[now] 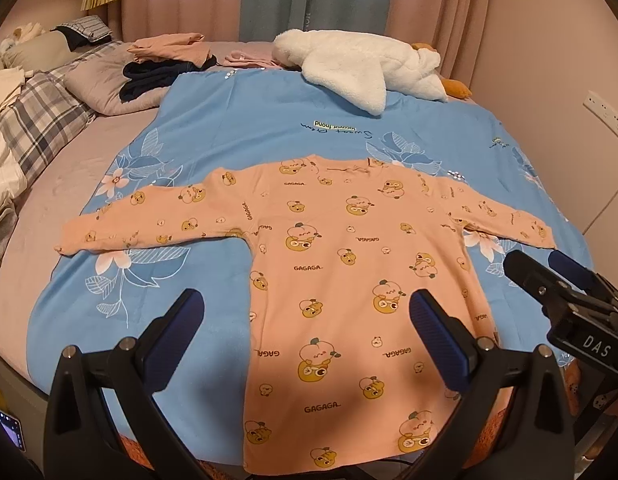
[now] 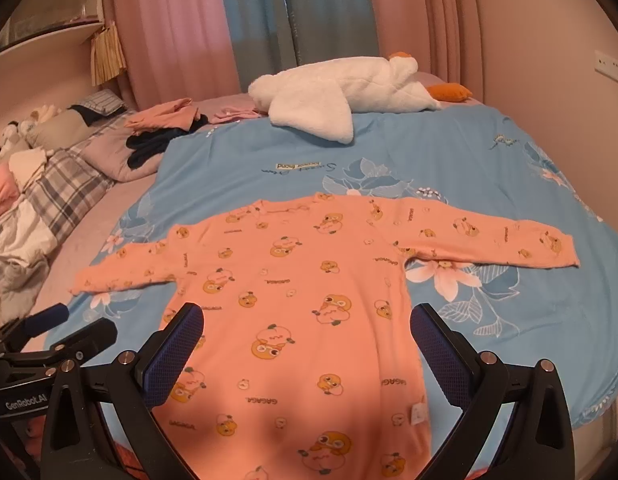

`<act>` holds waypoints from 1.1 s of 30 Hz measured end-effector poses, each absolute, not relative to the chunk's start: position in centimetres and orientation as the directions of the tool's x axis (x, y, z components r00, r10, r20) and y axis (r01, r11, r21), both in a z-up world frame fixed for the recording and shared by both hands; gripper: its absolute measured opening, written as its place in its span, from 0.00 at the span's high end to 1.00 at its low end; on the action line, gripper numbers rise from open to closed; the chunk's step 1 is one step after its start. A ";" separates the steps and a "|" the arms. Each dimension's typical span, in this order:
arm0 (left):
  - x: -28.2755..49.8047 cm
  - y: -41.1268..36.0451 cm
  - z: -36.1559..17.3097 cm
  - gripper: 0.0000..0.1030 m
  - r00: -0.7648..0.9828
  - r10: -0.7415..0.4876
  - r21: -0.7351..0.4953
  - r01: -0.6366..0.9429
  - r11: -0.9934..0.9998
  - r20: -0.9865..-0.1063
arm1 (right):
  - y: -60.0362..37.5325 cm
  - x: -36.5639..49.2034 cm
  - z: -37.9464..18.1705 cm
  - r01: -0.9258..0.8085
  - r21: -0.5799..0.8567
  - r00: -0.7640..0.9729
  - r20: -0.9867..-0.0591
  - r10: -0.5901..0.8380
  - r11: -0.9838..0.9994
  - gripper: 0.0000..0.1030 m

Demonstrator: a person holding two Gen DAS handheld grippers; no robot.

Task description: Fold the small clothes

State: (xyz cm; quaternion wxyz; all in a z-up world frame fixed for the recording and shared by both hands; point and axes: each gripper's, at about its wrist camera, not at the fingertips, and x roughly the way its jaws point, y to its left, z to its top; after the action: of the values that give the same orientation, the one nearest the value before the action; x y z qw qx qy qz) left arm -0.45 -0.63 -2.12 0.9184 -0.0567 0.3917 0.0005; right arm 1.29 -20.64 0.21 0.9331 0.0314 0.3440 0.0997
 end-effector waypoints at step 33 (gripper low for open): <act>-0.4 -1.2 -2.4 0.01 0.685 -0.088 -0.129 -0.009 0.992 -0.723 | -20.9 1.2 0.2 -0.145 0.146 0.740 -0.641 0.205 0.979 0.01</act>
State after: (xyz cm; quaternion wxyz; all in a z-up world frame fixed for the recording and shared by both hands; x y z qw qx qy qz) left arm -0.39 -1.21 -2.41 0.9159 -0.0612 0.3961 -0.0213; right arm 1.17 -20.91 0.24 0.9317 0.0435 0.3483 0.0939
